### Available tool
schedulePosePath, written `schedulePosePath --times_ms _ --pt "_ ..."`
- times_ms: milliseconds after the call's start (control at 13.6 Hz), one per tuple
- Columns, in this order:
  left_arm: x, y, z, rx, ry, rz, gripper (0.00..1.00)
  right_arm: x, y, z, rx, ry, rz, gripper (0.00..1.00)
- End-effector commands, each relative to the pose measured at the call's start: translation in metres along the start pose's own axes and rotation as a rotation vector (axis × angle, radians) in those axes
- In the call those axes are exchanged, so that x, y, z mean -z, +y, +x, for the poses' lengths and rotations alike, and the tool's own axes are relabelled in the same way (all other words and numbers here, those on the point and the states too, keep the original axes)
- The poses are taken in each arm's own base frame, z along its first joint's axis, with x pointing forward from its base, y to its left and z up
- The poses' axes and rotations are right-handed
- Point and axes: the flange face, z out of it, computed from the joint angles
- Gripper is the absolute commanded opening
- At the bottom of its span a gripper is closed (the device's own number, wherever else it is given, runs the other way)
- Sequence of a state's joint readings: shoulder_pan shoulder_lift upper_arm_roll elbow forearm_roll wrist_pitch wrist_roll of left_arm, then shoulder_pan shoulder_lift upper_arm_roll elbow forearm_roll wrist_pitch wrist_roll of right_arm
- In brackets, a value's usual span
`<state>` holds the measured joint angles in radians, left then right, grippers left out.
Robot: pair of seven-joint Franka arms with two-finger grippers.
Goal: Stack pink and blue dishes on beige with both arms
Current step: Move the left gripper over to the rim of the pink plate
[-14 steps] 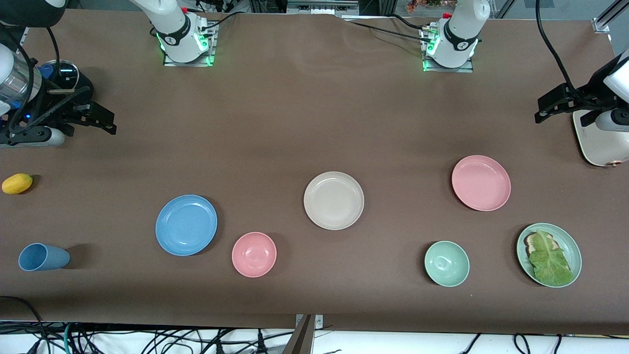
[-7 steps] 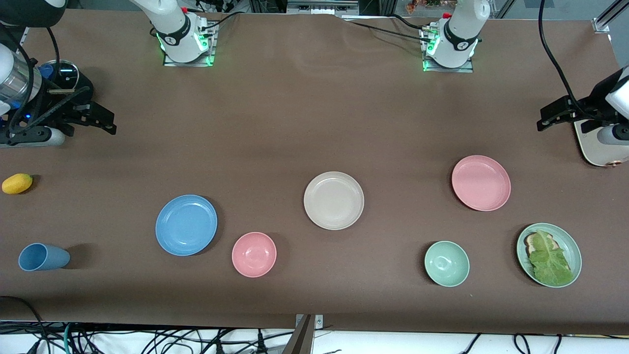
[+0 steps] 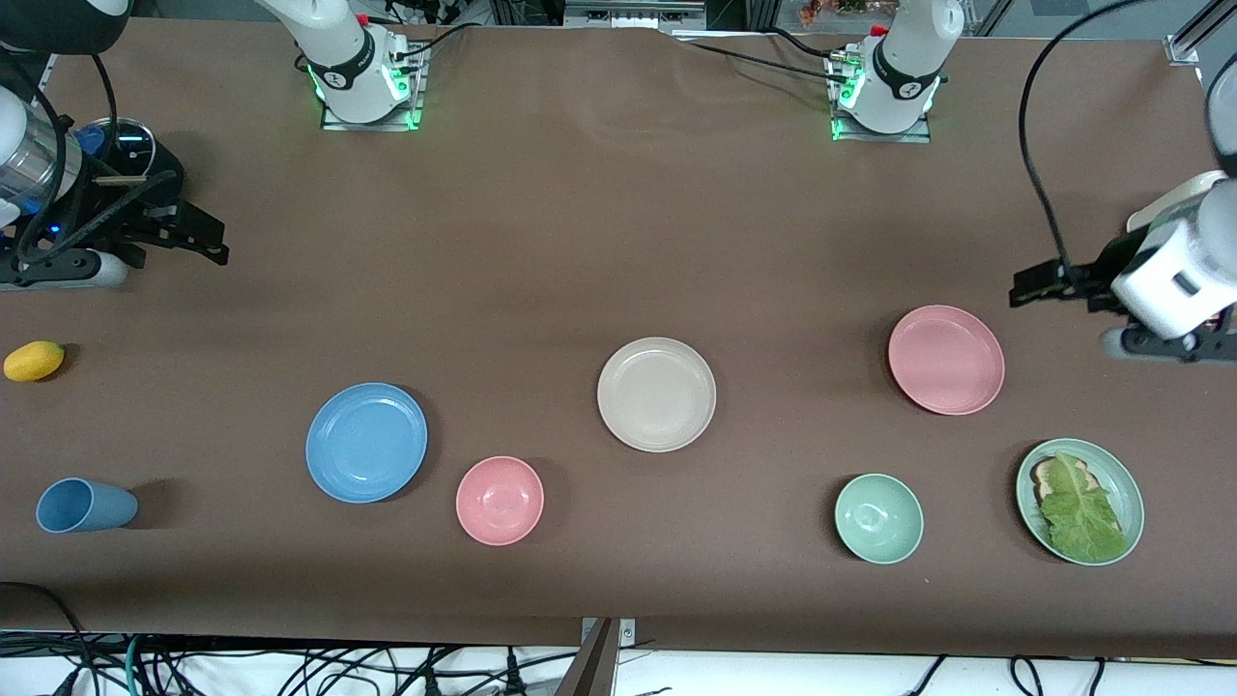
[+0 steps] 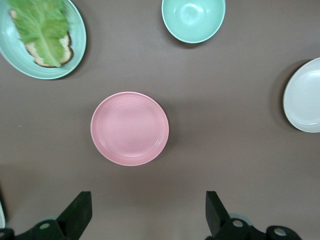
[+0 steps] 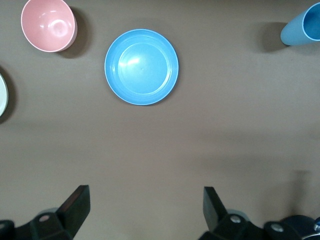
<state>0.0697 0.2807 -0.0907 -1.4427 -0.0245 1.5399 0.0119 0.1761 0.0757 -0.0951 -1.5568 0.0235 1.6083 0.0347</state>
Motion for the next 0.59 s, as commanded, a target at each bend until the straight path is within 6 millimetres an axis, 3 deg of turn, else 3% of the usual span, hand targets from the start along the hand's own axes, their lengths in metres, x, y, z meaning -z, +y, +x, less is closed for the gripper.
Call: schedulePosePath --times_ms 0,73,293,513 --pt "-0.022 -0.001 0.018 -0.012 -0.032 -0.030 1.00 0.005 0.001 0.001 0.004 0.009 0.011 1.00" --pt "-0.029 -0.003 0.020 -0.012 -0.042 -0.033 1.00 0.005 0.001 0.001 0.004 0.009 0.013 1.00" --pt "-0.082 -0.020 0.044 0.013 -0.078 -0.048 1.00 0.006 0.001 0.002 0.004 0.012 0.012 1.00" --pt "-0.115 -0.044 0.051 0.003 -0.077 -0.122 1.00 0.006 0.002 0.002 0.003 0.012 0.011 1.00"
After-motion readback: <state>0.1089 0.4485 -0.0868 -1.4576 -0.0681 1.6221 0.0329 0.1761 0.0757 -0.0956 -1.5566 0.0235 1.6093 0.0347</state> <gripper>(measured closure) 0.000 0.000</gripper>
